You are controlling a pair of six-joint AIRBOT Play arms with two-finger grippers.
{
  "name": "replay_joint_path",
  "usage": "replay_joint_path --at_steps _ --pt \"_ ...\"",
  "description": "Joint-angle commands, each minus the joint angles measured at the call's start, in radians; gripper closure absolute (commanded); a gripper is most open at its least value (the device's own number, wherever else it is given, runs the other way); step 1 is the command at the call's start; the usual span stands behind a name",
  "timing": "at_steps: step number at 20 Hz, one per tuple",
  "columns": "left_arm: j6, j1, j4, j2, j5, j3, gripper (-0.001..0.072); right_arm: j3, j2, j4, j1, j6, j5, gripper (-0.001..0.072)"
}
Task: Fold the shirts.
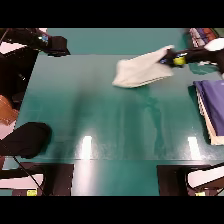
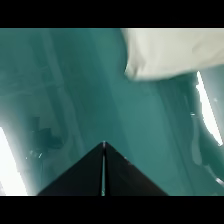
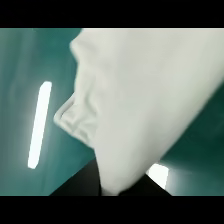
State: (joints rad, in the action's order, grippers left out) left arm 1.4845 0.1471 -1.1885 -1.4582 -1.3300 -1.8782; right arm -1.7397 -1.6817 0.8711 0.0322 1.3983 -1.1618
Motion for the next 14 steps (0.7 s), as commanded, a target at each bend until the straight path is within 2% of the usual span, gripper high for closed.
replay_joint_path --at_steps 1,7,10,14 --pt "0.001 0.043 0.0 0.0 0.013 0.0 0.0684 -0.003 0.093 0.135 -0.251 0.067 -0.037 0.0691" --pt "0.008 0.051 0.004 0.0 0.014 0.0 0.0684 -0.003 0.108 0.114 -0.538 0.095 -0.026 0.0691" --pt "0.011 0.051 0.004 0.0 0.014 0.0 0.0684 -0.022 0.108 0.089 -0.578 0.095 -0.008 0.0691" --pt "0.011 0.051 0.004 0.0 0.013 0.0 0.0684 -0.178 0.108 0.09 -0.578 0.094 -0.022 0.0691"
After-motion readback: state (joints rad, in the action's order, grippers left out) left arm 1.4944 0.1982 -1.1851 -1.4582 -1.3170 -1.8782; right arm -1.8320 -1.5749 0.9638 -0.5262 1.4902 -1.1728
